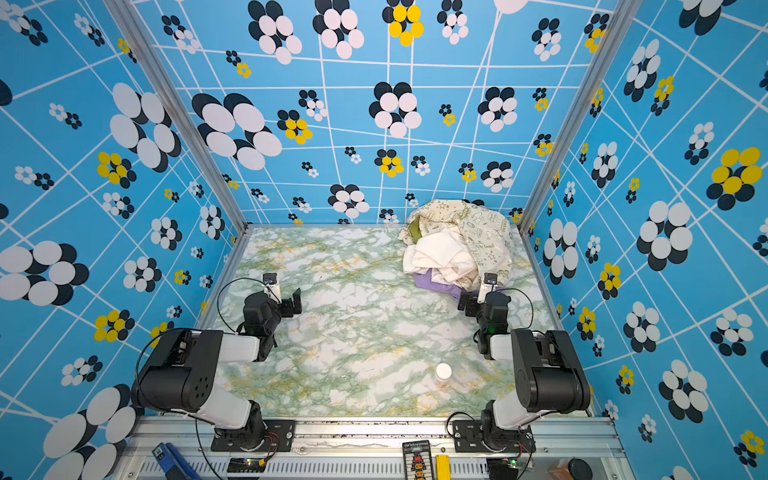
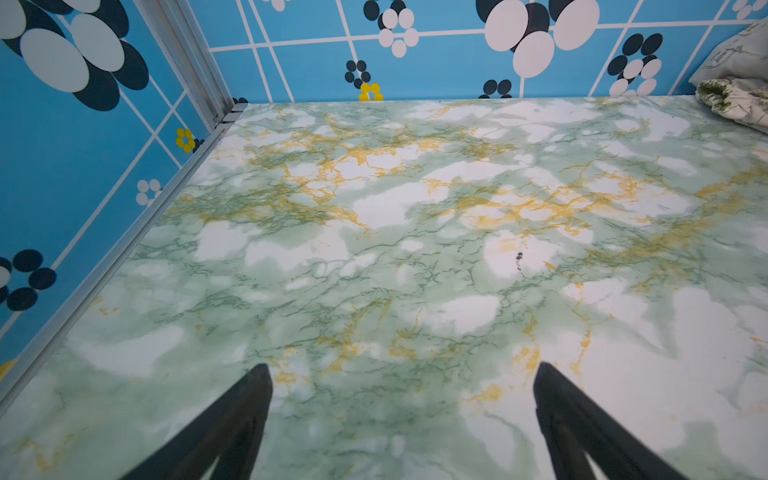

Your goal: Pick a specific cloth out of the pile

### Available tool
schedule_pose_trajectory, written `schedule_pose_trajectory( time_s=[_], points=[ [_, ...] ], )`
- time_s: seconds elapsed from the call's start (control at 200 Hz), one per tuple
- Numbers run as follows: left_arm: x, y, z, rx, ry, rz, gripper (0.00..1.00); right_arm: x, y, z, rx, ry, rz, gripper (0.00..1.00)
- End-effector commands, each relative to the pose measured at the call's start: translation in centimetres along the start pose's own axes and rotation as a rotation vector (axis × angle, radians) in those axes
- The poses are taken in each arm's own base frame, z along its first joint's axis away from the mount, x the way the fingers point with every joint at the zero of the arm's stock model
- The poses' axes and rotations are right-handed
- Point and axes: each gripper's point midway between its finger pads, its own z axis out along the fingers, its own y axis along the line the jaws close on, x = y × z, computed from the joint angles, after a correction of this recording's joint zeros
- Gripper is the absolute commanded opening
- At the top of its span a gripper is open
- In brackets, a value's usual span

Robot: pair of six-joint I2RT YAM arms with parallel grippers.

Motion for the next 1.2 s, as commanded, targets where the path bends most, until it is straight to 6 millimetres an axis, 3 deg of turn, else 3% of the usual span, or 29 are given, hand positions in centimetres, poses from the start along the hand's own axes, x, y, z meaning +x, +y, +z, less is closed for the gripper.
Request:
schedule_pose_trajectory(
  time_s=[0.0,1.124,1.194],
  points=[
    [-0.96,0.13,0.29,0.004,-0.02,-0.018,0.99,-1.09,0.36,0.16,-0.01,-0.028,-0.008,0.99],
    [-0.96,0.11,0.24,0.006,-0.021,-0.02,0.99,-1.08,0.28,0.1,-0.006,-0.03,-0.007,0.99],
    [-1.14,0.14,0.03,0.005,-0.032,-0.018,0.99,-1.8,-0.28,-0.08,0.027,-0.045,0.012,0.99]
  ],
)
